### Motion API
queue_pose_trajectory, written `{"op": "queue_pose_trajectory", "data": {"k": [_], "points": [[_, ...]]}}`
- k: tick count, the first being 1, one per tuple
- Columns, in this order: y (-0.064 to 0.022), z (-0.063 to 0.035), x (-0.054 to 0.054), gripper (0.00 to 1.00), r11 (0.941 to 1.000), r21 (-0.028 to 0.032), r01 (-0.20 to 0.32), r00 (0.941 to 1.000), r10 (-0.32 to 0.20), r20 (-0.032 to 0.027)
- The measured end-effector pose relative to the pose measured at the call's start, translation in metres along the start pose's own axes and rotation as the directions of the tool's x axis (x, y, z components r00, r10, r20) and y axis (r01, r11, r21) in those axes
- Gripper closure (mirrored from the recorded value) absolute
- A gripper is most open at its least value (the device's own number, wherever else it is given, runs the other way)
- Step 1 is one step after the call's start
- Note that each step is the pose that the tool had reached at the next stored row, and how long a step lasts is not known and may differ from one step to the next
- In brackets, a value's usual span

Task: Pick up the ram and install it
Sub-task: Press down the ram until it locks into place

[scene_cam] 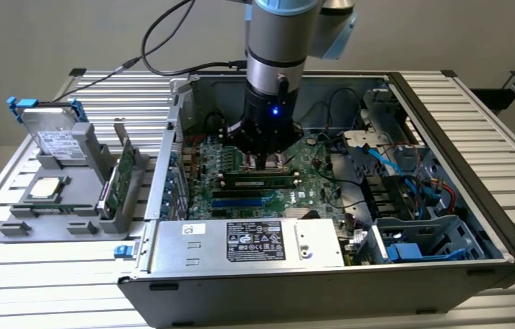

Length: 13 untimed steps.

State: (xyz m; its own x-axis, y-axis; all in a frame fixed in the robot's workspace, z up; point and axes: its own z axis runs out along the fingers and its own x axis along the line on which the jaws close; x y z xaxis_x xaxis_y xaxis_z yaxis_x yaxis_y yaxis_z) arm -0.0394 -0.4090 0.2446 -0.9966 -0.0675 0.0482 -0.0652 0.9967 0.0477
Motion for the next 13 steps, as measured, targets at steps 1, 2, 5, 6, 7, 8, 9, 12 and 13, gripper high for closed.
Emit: {"op": "queue_pose_trajectory", "data": {"k": [1, 2, 5, 6, 7, 8, 9, 12, 13], "points": [[-0.0021, -0.0013, 0.000, 0.90, 1.0000, -0.0019, 0.000, 1.0000, 0.000, 0.0001], [-0.0041, -0.0027, 0.000, 0.90, 1.0000, -0.0035, 0.000, 1.0000, 0.000, 0.0002], [-0.0100, -0.0077, 0.001, 0.90, 1.0000, -0.0079, 0.000, 1.0000, 0.000, 0.0005], [-0.0119, -0.0092, 0.001, 0.90, 1.0000, -0.0096, 0.000, 1.0000, 0.000, 0.0007], [-0.0139, -0.0107, 0.001, 0.90, 0.9999, -0.0116, 0.001, 1.0000, -0.001, 0.0008], [-0.0159, -0.0120, 0.002, 0.90, 0.9999, -0.0140, 0.001, 1.0000, -0.001, 0.0009], [-0.0180, -0.0128, 0.002, 0.90, 0.9999, -0.0167, 0.001, 1.0000, -0.001, 0.0011], [-0.0245, -0.0135, 0.002, 0.90, 0.9997, -0.0261, 0.001, 1.0000, -0.001, 0.0018], [-0.0251, -0.0135, 0.002, 0.90, 0.9996, -0.0294, 0.001, 1.0000, -0.001, 0.0020]]}}
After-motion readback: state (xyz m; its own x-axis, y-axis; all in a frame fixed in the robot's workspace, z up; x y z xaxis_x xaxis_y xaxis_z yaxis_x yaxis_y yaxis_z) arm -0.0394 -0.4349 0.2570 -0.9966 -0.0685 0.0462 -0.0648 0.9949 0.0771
